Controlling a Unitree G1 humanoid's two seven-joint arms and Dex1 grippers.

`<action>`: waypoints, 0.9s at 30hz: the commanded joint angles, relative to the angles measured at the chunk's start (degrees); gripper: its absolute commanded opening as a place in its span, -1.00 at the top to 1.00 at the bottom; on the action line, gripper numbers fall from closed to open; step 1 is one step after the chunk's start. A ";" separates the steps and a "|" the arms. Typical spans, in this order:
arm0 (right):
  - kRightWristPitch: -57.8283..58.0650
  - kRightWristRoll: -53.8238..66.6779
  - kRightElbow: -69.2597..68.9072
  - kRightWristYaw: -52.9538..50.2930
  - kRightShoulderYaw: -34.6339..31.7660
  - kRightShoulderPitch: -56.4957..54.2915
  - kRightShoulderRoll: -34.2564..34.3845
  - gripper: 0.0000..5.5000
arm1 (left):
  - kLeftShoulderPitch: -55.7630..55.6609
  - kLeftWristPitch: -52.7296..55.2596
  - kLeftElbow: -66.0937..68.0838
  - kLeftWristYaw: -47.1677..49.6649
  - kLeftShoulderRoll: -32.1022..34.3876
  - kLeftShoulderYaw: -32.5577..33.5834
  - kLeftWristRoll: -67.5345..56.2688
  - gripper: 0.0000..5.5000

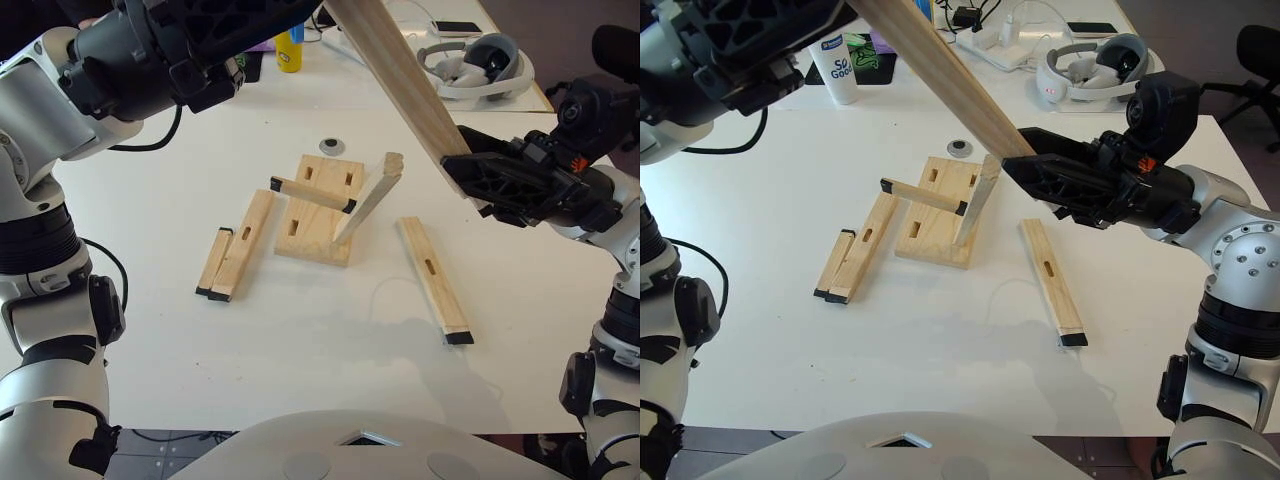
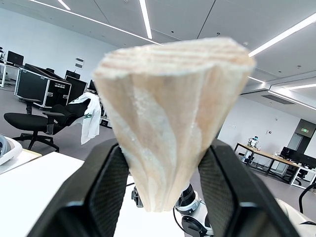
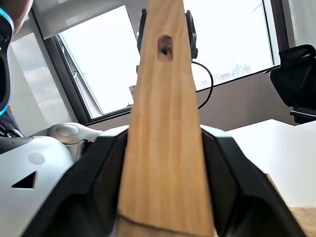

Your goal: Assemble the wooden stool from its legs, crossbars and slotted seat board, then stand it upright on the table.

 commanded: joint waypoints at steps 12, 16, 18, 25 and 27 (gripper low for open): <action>-13.30 -27.41 7.08 6.39 5.04 14.76 -10.88 -0.53 | -0.75 0.62 -1.17 -1.22 2.49 2.29 -0.19 0.25; -22.70 -42.42 8.55 3.42 13.26 19.42 -11.06 -0.54 | -0.50 0.34 -1.25 -1.43 5.68 4.91 0.63 0.26; -23.28 -44.42 6.42 3.32 15.78 20.64 -9.22 -0.54 | -1.52 -0.07 -0.11 -1.58 8.01 7.19 0.73 0.26; -25.64 -47.09 -3.06 1.89 24.35 27.78 -2.38 -0.22 | -5.50 -1.28 1.96 -2.42 12.28 8.30 7.58 0.26; -26.18 -47.97 -4.87 -0.21 27.25 27.77 1.34 -0.12 | -6.84 -1.54 2.20 -1.50 12.48 7.67 10.05 0.26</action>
